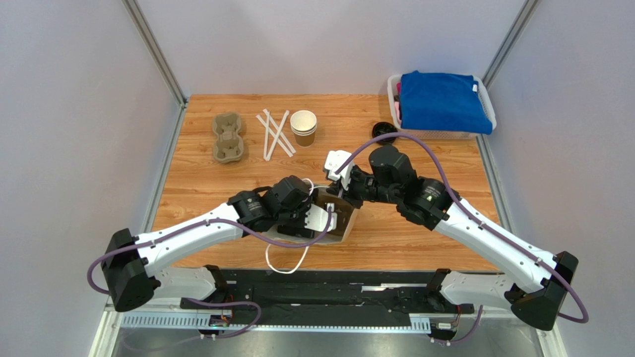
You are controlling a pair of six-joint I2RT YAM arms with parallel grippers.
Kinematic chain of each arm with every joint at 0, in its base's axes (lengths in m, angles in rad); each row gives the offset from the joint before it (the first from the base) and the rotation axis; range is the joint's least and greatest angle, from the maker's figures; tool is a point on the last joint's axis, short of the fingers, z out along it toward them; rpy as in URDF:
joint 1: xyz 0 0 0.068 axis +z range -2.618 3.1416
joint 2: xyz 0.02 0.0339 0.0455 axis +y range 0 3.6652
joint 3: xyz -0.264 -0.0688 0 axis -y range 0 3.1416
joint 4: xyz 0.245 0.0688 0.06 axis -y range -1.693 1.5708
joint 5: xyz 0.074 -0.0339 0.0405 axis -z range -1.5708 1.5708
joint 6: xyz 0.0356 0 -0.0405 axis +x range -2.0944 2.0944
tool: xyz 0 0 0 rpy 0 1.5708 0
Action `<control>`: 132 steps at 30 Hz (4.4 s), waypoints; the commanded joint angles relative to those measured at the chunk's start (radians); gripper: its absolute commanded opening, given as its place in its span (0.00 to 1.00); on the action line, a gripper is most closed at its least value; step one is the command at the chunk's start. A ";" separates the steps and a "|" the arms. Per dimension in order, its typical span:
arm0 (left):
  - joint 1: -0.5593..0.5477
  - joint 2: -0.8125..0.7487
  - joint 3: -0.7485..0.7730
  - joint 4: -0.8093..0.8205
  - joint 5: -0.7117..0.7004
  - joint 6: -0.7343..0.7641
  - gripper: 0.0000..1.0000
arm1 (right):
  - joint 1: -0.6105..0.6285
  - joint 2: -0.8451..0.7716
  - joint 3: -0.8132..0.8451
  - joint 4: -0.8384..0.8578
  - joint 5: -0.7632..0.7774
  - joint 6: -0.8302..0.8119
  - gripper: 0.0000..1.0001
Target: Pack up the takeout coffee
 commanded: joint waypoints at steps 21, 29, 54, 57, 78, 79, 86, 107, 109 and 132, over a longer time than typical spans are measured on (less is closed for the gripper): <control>-0.016 -0.019 -0.012 0.037 -0.094 -0.061 0.21 | 0.014 -0.118 -0.108 0.234 0.040 -0.219 0.00; -0.001 0.005 -0.009 0.048 -0.057 -0.053 0.21 | 0.019 -0.129 -0.123 0.236 0.020 -0.214 0.00; 0.140 0.332 0.276 -0.150 0.190 -0.003 0.21 | -0.256 0.090 0.072 0.047 -0.380 -0.028 0.00; 0.161 0.388 0.325 -0.176 0.205 0.006 0.20 | -0.300 0.131 0.099 0.014 -0.426 -0.018 0.00; 0.240 0.677 0.402 -0.225 0.233 0.062 0.16 | -0.457 0.343 0.199 -0.043 -0.589 -0.015 0.00; 0.244 0.688 0.402 -0.227 0.231 0.062 0.16 | -0.460 0.346 0.199 -0.045 -0.588 -0.018 0.00; 0.257 0.780 0.421 -0.227 0.210 0.074 0.16 | -0.495 0.383 0.204 -0.054 -0.600 -0.034 0.00; 0.267 0.599 0.473 -0.194 0.175 -0.009 0.85 | -0.520 0.403 0.242 -0.062 -0.620 -0.034 0.00; 0.267 0.588 0.479 -0.196 0.165 -0.009 0.99 | -0.521 0.406 0.250 -0.063 -0.620 -0.034 0.00; 0.237 0.447 0.572 -0.283 0.239 -0.004 0.99 | -0.520 0.420 0.279 -0.072 -0.603 -0.070 0.00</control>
